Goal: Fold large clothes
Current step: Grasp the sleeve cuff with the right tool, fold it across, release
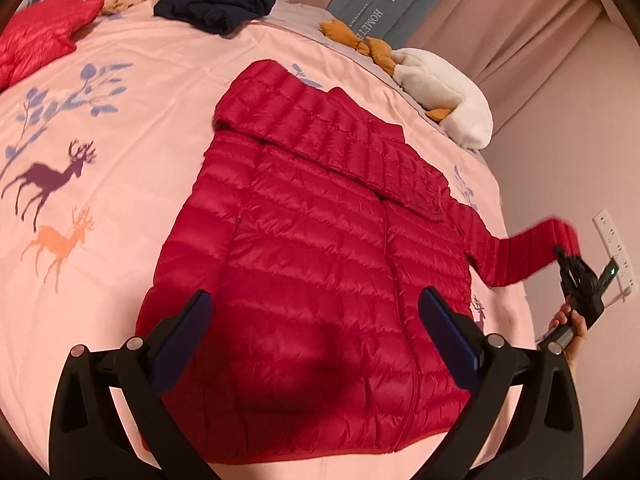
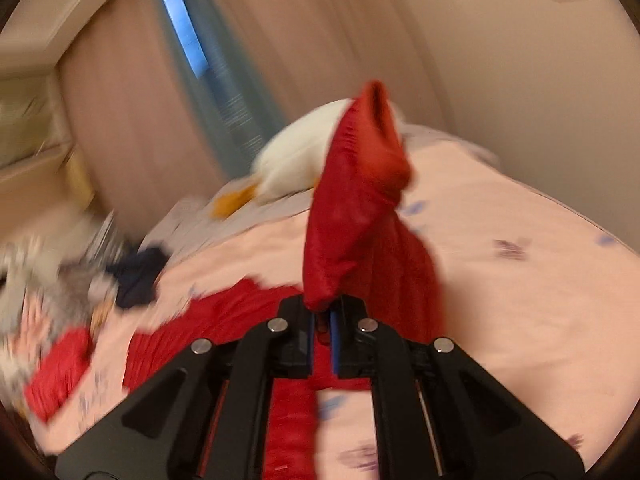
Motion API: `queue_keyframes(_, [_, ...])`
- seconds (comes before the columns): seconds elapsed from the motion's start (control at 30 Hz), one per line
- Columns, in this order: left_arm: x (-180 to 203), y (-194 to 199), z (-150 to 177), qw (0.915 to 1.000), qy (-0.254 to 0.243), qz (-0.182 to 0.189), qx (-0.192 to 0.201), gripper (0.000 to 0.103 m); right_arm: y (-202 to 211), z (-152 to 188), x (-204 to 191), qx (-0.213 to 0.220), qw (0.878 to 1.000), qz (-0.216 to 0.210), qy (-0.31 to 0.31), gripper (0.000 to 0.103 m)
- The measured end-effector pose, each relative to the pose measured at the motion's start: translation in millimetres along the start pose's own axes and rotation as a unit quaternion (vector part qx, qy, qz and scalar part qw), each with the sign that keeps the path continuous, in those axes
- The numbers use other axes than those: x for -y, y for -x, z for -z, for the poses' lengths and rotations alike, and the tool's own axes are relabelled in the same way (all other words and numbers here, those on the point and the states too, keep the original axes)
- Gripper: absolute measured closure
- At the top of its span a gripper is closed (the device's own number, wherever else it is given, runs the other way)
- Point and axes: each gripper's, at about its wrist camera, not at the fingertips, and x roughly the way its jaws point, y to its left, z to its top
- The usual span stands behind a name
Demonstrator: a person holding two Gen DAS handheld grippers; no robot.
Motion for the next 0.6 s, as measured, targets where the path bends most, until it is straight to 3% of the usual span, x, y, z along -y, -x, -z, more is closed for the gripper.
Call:
queue_keyframes(0.2, [-11.5, 6.7, 0.8, 0.9997, 0.012, 0.022, -0.003, 0.001, -40.2, 44.3, -109.7, -0.059, 0.990, -0.049, 0.116, 0.097])
queue_keyframes(0.33, [-17.2, 6.8, -5.8, 0.9988, 0.024, 0.041, -0.008, 0.001, -54.5, 87.1, -156.9, -0.100, 0.978, -0.066, 0.172, 0.096])
queue_keyframes(0.47, [-20.7, -0.6, -15.0, 0.9970, 0.037, 0.067, -0.014, 0.001, -69.4, 128.8, -191.7, -0.146, 0.962, -0.075, 0.218, 0.088])
queue_keyframes(0.53, [-21.7, -10.1, -21.6, 0.9946, 0.049, 0.089, -0.022, 0.001, -84.0, 137.5, -203.6, -0.164, 0.956, -0.075, 0.232, 0.082])
queue_keyframes(0.57, [-21.6, -15.1, -24.6, 0.9937, 0.054, 0.095, -0.025, 0.001, -88.5, 144.0, -207.2, -0.178, 0.952, -0.076, 0.238, 0.070])
queue_keyframes(0.6, [-21.8, -20.2, -27.8, 0.9924, 0.059, 0.104, -0.030, 0.001, -91.3, 150.9, -209.8, -0.196, 0.947, -0.075, 0.242, 0.049])
